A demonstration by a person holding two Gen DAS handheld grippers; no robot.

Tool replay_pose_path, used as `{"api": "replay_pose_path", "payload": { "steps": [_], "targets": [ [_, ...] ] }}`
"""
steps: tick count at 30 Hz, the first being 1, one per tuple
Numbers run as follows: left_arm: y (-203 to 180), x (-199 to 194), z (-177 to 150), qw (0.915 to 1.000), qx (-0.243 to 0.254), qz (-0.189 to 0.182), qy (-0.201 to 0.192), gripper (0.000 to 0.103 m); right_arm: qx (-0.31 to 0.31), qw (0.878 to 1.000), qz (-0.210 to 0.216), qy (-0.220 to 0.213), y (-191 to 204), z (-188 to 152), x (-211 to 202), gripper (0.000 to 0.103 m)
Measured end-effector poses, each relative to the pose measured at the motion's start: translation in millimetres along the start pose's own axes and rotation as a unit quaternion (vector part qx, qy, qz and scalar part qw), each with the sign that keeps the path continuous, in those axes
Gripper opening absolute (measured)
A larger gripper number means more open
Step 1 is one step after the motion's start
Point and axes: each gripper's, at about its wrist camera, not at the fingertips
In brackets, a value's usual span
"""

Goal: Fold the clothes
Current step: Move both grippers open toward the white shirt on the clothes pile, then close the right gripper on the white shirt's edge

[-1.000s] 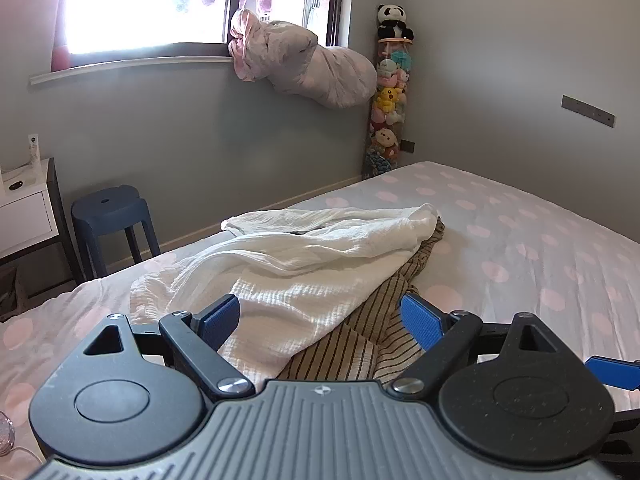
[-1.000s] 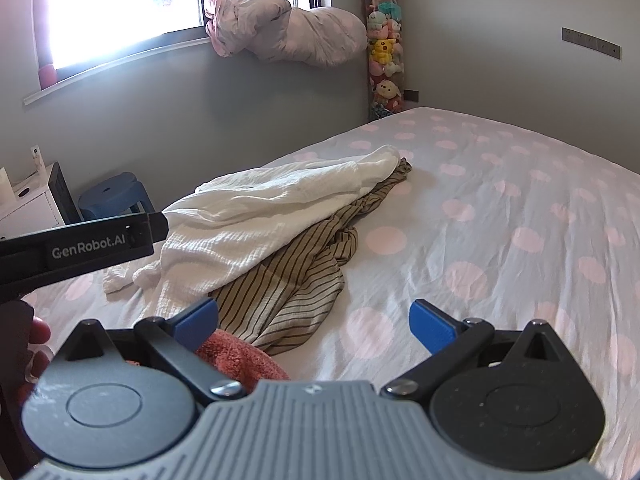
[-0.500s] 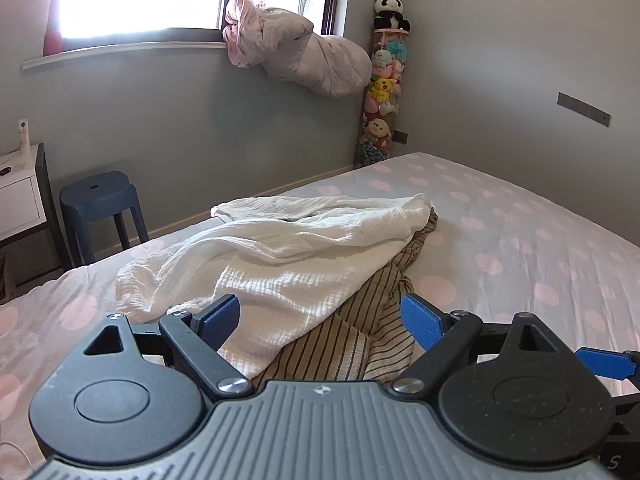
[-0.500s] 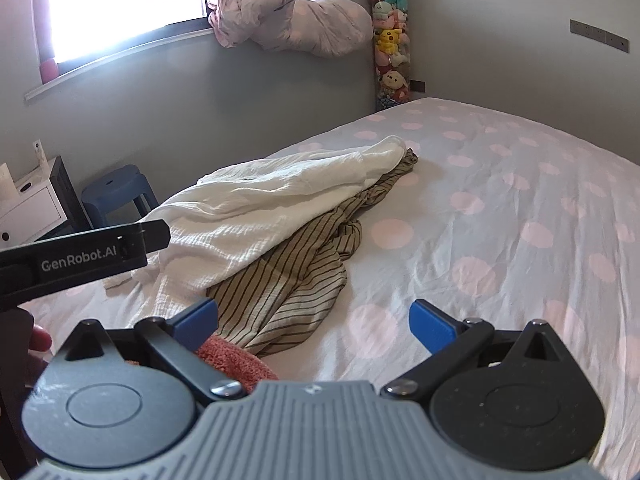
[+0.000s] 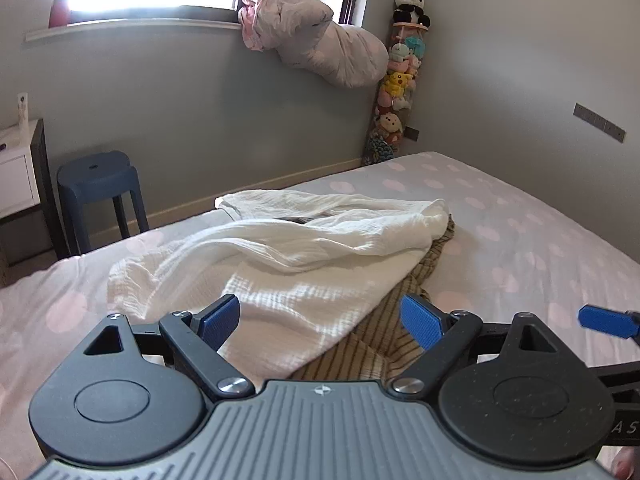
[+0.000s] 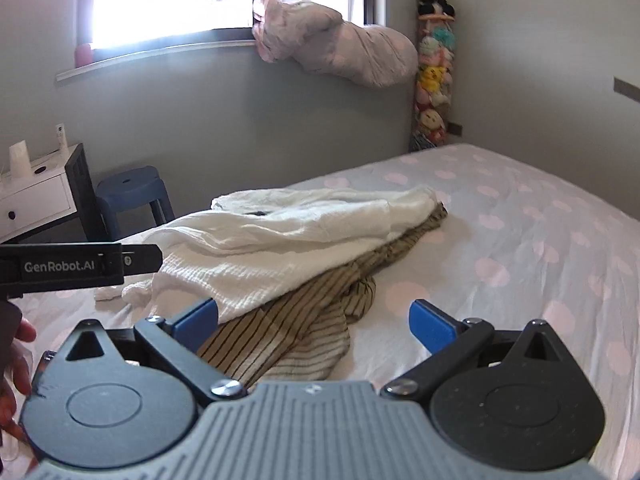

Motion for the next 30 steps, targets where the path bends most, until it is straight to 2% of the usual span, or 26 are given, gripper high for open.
{"api": "replay_pose_path", "payload": {
  "steps": [2, 5, 11, 18, 21, 25, 29, 30],
  "targets": [
    [3.2, 9.3, 2.0, 1.0000, 0.008, 0.002, 0.000, 0.089, -0.016, 1.000, 0.005, 0.000, 0.7, 4.1, 10.8, 0.102],
    [6.8, 23.9, 2.5, 0.9999, -0.004, 0.004, 0.012, 0.088, 0.004, 1.000, 0.023, 0.014, -4.6, 11.3, 31.7, 0.102],
    [12.0, 56.1, 1.3, 0.9986, -0.013, 0.024, 0.046, 0.088, -0.010, 0.999, 0.021, 0.036, -1.7, 16.1, 77.6, 0.102],
    [26.0, 99.4, -8.6, 0.9933, -0.032, 0.041, 0.104, 0.088, -0.023, 0.995, 0.038, 0.086, 5.3, 8.5, 133.4, 0.101],
    [28.9, 113.1, -14.8, 0.9917, -0.026, 0.048, 0.117, 0.088, -0.029, 0.993, 0.039, 0.107, 9.2, 2.7, 154.1, 0.101],
    [31.3, 129.2, -23.0, 0.9891, -0.024, 0.064, 0.130, 0.088, -0.031, 0.989, 0.044, 0.139, 9.8, -4.1, 179.9, 0.090],
    [34.6, 144.6, -29.7, 0.9862, -0.033, 0.068, 0.147, 0.088, -0.028, 0.986, 0.047, 0.161, 11.3, -11.2, 198.7, 0.083],
    [36.0, 147.6, -31.7, 0.9854, -0.036, 0.068, 0.152, 0.088, -0.027, 0.985, 0.049, 0.166, 11.5, -13.0, 203.0, 0.078]
  ]
}}
Point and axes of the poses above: each gripper's, at about its wrist camera, not at the fingertips, and x roughly the way its jaws point, y to its left, z to its top, and after that the axes turned 1 degree about z, right-handed
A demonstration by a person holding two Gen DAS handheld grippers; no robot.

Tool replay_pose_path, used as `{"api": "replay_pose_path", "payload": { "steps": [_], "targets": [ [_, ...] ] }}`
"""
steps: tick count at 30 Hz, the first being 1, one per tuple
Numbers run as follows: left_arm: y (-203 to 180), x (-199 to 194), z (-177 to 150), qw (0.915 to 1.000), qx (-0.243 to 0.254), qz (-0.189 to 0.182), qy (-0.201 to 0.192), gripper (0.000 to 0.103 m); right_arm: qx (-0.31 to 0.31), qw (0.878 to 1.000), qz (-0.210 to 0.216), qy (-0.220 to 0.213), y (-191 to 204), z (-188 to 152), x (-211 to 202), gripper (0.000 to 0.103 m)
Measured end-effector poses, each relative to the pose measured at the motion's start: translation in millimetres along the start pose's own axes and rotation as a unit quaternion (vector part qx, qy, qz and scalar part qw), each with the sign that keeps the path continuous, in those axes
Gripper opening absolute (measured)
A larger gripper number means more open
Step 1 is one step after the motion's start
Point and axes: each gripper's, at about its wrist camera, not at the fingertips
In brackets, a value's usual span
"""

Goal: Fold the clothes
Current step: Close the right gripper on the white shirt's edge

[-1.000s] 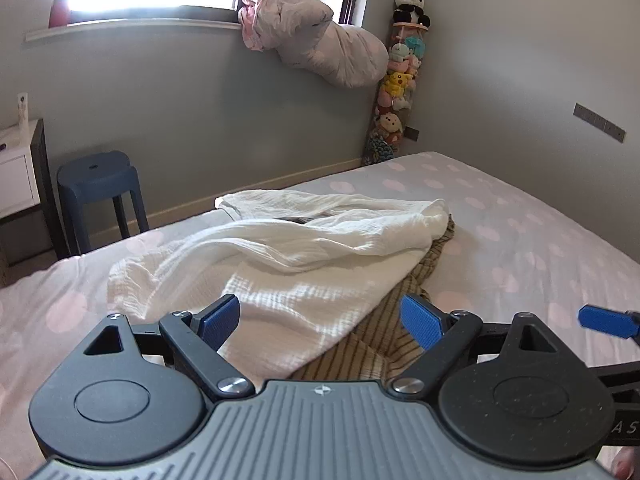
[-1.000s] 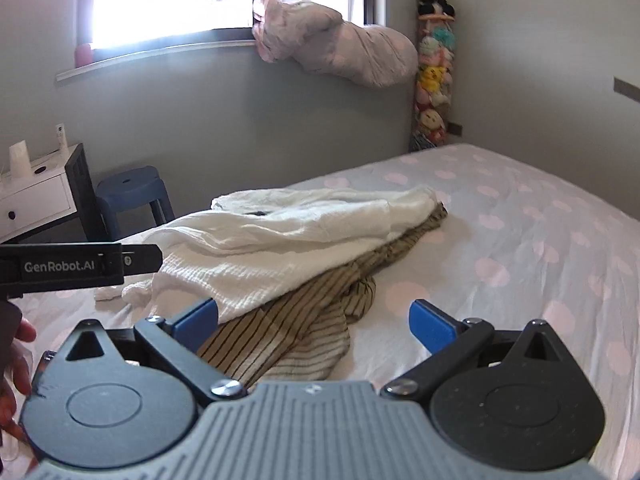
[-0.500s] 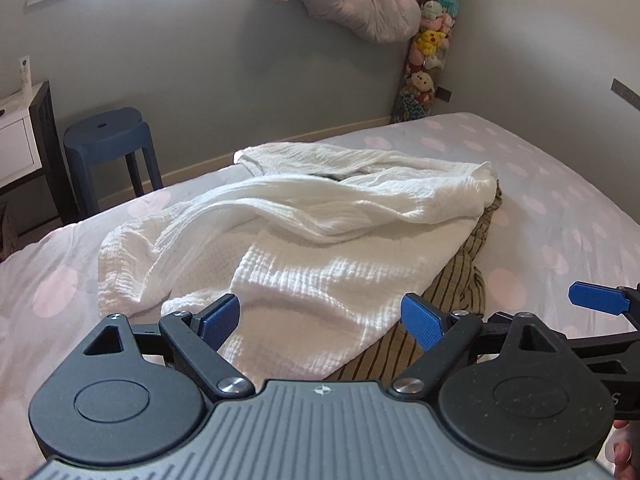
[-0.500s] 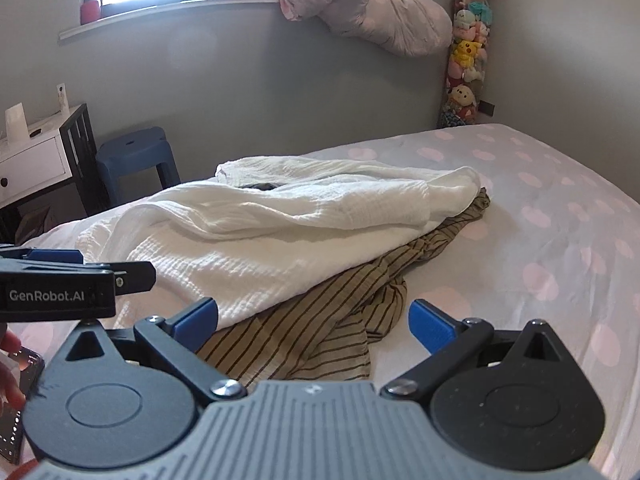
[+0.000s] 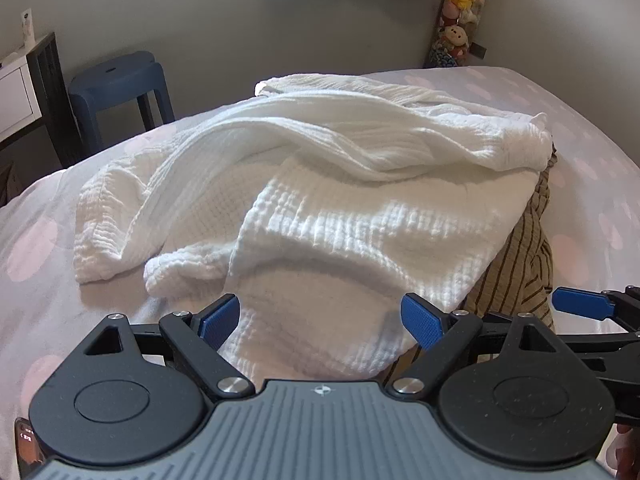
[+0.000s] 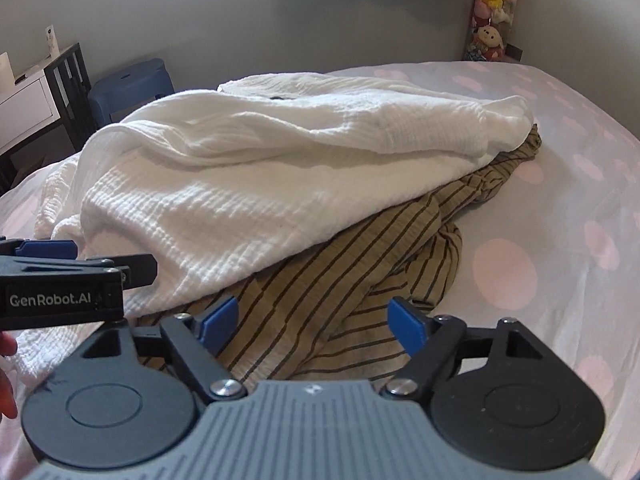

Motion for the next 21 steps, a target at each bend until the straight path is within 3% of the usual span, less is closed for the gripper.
{"api": "replay_pose_path", "payload": {
  "steps": [5, 7, 10, 12, 15, 16, 19, 21],
  "targets": [
    [4.4, 12.1, -7.5, 0.9998, 0.004, 0.002, 0.017, 0.088, 0.011, 1.000, 0.013, 0.026, -1.1, -2.4, 21.2, 0.047],
    [7.5, 13.4, -8.7, 0.9998, 0.000, 0.002, 0.019, 0.088, 0.008, 1.000, 0.008, 0.029, 0.6, -3.2, 25.0, 0.024],
    [9.5, 12.8, -9.1, 0.9999, -0.002, -0.003, 0.017, 0.088, 0.010, 1.000, 0.003, 0.019, -0.3, -2.9, 21.9, 0.010],
    [10.1, 11.3, -8.8, 0.9999, -0.002, -0.005, 0.015, 0.088, 0.010, 1.000, 0.002, 0.008, -2.1, -1.1, 16.1, 0.009],
    [9.6, 7.0, -6.9, 1.0000, 0.000, -0.003, 0.009, 0.088, 0.012, 1.000, 0.011, -0.013, -3.4, 5.0, 5.7, 0.018],
    [9.0, 5.2, -5.7, 1.0000, 0.000, -0.001, 0.004, 0.088, 0.011, 1.000, 0.017, -0.020, -2.5, 7.7, 2.9, 0.034],
    [8.5, 3.6, -1.4, 0.9999, 0.001, 0.010, -0.003, 0.088, 0.005, 0.999, 0.036, -0.040, 3.5, 15.8, -1.8, 0.067],
    [9.8, 4.5, -0.1, 0.9999, 0.000, 0.015, -0.002, 0.088, 0.009, 0.998, 0.044, -0.040, 5.7, 20.6, 2.7, 0.068]
  ]
}}
Point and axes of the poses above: each gripper's, at about its wrist camera, not at the fingertips, and x roughly the way its jaws point, y to its left, z to its top, and after that the axes turned 1 degree about z, right-handed
